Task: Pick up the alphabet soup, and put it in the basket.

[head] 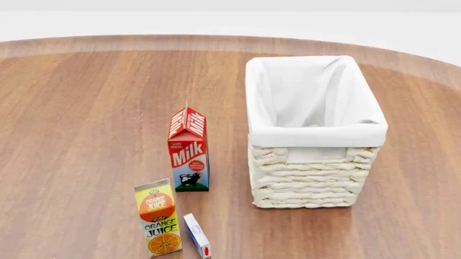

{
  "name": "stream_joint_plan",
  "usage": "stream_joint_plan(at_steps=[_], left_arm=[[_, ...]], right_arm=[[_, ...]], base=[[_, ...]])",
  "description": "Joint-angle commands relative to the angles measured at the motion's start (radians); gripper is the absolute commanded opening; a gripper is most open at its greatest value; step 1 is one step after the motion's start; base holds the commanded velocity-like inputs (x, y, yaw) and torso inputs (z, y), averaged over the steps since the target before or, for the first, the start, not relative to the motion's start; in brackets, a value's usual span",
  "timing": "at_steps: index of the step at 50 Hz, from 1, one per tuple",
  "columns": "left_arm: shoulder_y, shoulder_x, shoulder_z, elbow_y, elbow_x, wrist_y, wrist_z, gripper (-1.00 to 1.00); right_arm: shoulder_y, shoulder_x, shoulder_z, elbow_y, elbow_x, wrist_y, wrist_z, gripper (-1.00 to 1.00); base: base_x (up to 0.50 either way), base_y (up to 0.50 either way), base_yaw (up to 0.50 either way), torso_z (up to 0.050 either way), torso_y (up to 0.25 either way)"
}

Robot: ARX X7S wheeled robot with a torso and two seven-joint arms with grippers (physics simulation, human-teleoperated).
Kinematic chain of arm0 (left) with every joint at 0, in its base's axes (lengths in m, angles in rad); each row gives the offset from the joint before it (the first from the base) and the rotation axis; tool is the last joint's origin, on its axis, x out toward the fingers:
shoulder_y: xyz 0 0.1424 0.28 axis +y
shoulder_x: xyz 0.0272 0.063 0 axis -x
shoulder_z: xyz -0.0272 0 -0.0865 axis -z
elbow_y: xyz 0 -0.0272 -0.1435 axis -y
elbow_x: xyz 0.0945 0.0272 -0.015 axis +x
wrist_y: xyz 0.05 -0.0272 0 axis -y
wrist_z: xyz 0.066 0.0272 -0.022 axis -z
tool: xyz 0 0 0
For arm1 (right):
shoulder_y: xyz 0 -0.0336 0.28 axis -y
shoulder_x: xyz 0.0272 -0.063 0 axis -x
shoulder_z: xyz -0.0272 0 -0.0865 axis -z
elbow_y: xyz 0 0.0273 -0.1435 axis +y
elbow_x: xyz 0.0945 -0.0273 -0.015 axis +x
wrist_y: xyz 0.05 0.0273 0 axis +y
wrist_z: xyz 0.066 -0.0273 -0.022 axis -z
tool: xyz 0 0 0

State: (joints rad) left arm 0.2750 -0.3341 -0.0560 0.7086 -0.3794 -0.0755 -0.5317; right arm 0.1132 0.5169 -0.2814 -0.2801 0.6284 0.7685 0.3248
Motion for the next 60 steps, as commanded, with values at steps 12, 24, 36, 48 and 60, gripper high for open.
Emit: stream_joint_plan(at_steps=[12,24,36,48,60], left_arm=[[-0.02,0.011,-0.027,-0.025,-0.007,0.0,0.025,1.0],[-0.029,0.005,-0.025,-0.02,-0.016,-0.009,0.018,1.0],[-0.031,0.002,-0.024,-0.021,-0.019,-0.007,0.015,1.0],[-0.03,0.0,-0.018,-0.024,-0.018,-0.005,0.013,1.0],[-0.025,-0.001,-0.01,-0.027,-0.012,0.003,0.011,1.0]], right_arm=[[-0.024,-0.006,0.092,-0.176,-0.114,-0.171,0.055,-1.0],[0.003,0.012,0.077,-0.218,-0.209,-0.291,0.047,-1.0],[0.036,0.016,0.063,-0.228,-0.266,-0.379,0.032,-1.0],[0.065,-0.007,0.109,-0.279,-0.184,-0.36,0.046,-1.0],[0.174,-0.026,0.094,-0.202,-0.175,-0.296,0.05,-1.0]], base=[[0.0,0.0,0.0,0.0,0.0],[0.0,0.0,0.0,0.0,0.001],[0.0,0.0,0.0,0.0,0.001],[0.0,0.0,0.0,0.0,0.0],[0.0,0.0,0.0,0.0,0.001]])
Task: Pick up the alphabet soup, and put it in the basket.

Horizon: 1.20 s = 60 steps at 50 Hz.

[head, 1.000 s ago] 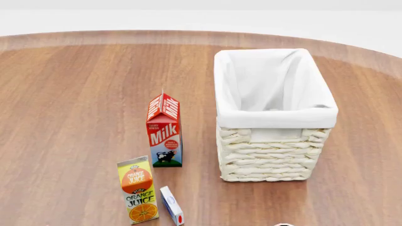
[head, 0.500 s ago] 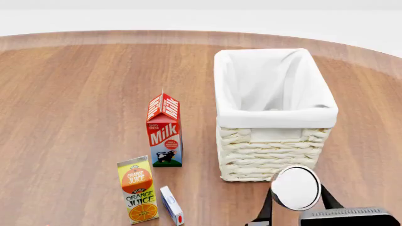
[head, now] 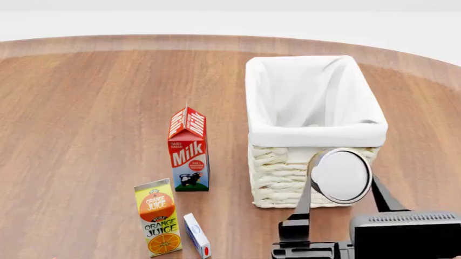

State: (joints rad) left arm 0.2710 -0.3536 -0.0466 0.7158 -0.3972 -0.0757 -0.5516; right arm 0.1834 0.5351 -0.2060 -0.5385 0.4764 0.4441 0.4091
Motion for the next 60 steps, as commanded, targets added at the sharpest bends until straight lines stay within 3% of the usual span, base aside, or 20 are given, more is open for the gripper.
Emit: stream_joint_plan(at_steps=[1,10,21,33,36,60], left_arm=[[-0.021,0.019,-0.019,-0.034,0.006,0.003,0.031,1.0],[-0.033,0.014,-0.012,-0.039,0.005,-0.005,0.029,1.0],[-0.039,0.01,-0.006,-0.038,0.005,-0.009,0.025,1.0],[-0.043,0.006,-0.005,-0.042,0.001,-0.009,0.022,1.0],[-0.06,0.006,0.004,-0.06,0.01,-0.01,0.025,1.0],[-0.038,-0.001,0.015,-0.056,0.012,0.0,0.026,1.0]], right_arm=[[0.104,-0.044,0.018,0.056,-0.023,0.028,-0.034,-1.0],[0.191,-0.047,0.032,0.094,0.006,0.075,-0.038,-1.0],[0.253,-0.03,0.08,-0.023,0.095,0.186,0.006,-1.0],[0.231,-0.025,0.113,-0.072,0.161,0.245,0.035,-1.0],[0.3,-0.062,0.173,0.041,0.256,0.22,-0.029,-1.0],[0.854,-0.167,-0.05,0.759,0.057,0.197,-0.214,-1.0]], base=[[0.0,0.0,0.0,0.0,0.0],[0.0,0.0,0.0,0.0,0.001],[0.0,0.0,0.0,0.0,0.001],[0.0,0.0,0.0,0.0,0.0],[0.0,0.0,0.0,0.0,0.003],[0.0,0.0,0.0,0.001,0.0]])
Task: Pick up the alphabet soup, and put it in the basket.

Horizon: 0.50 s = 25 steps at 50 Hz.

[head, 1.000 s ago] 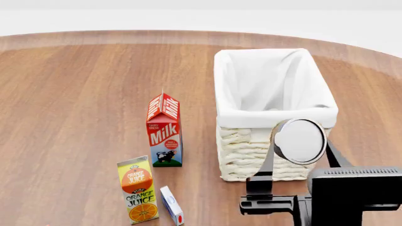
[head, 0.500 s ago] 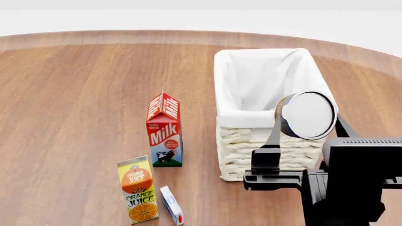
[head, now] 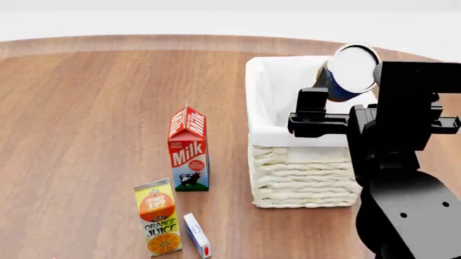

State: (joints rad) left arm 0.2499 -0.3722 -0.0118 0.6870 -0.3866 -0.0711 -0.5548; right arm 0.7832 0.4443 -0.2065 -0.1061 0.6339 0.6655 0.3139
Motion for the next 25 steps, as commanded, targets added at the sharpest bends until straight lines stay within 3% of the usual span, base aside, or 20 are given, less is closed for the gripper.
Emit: stream_joint_plan(at_steps=[1,25], left_arm=[[-0.017,0.018,-0.019,-0.028,0.001,-0.004,0.029,1.0],[-0.038,0.013,-0.007,-0.033,0.02,-0.024,0.007,1.0]], right_arm=[[0.268,-0.082,-0.048,0.352,-0.094,-0.028,-0.135,-1.0],[0.617,-0.201,-0.167,0.893,-0.191,-0.084,-0.292,-1.0]], base=[[0.0,0.0,0.0,0.0,0.0],[0.0,0.0,0.0,0.0,0.001]])
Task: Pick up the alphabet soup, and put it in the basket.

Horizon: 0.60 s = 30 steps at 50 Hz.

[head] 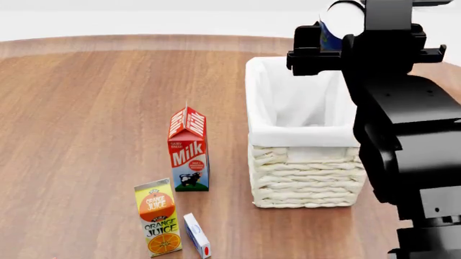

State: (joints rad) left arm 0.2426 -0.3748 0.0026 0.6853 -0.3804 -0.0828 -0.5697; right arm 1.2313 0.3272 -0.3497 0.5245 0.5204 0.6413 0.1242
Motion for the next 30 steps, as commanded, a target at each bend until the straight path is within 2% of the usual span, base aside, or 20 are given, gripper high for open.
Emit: stream_joint_plan(at_steps=[1,8,11,30], left_arm=[[-0.029,0.015,-0.019,-0.027,0.016,-0.012,0.021,1.0],[-0.027,0.009,-0.002,-0.027,0.038,-0.001,0.031,1.0],[-0.026,0.012,-0.012,-0.025,0.01,-0.001,0.03,1.0],[-0.009,0.01,-0.011,-0.025,0.013,0.011,0.024,1.0]], right_arm=[[0.186,-0.092,-0.024,0.303,-0.082,-0.078,-0.108,-1.0],[0.258,-0.14,-0.017,0.542,-0.102,-0.209,-0.149,-1.0],[0.328,-0.185,-0.02,0.768,-0.126,-0.332,-0.186,-1.0],[0.319,-0.232,0.218,0.784,-0.398,-0.278,-0.179,-1.0]], base=[[0.0,0.0,0.0,0.0,-0.129],[0.0,0.0,0.0,0.002,-0.178],[0.0,0.0,0.0,0.006,-0.179],[0.0,0.0,0.0,0.0,0.0]])
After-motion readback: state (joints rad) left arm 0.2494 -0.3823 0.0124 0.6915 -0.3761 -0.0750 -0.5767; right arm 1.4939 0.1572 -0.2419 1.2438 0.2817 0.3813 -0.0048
